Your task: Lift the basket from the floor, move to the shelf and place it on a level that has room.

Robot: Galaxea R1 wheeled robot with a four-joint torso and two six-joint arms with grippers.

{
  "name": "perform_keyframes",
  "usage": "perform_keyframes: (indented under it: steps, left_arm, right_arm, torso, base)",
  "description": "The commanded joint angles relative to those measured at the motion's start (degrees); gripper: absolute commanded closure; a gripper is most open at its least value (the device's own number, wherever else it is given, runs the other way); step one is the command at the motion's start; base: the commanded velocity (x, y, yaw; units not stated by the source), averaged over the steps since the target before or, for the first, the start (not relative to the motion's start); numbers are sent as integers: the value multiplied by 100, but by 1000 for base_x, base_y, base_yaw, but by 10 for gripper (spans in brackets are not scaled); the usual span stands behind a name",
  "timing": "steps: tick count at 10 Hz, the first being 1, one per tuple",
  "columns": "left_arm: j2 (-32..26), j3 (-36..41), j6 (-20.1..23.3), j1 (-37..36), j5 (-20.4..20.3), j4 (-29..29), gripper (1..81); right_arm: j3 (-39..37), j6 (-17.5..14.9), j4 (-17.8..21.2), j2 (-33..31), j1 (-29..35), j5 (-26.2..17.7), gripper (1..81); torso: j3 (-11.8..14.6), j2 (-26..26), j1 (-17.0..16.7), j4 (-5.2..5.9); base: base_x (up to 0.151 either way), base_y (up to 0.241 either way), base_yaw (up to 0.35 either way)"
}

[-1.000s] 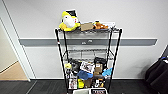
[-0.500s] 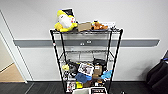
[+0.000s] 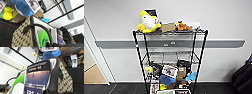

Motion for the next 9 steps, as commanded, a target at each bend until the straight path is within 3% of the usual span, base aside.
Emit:
perform_keyframes:
  steps: [1,9]
  left_arm:
    - [-71,577,-25,-795,-219,198,811]
    - [-493,1228,-17,-848,-325,233,811]
  right_arm:
    - [578,4,3,41,886,493,811]
    - [1177,4,-6,-293,1079,554,811]
  torso:
    - [0,0,0,0]
    - [0,0,0,0]
  base:
    - [113,0,0]
    - [112,0,0]
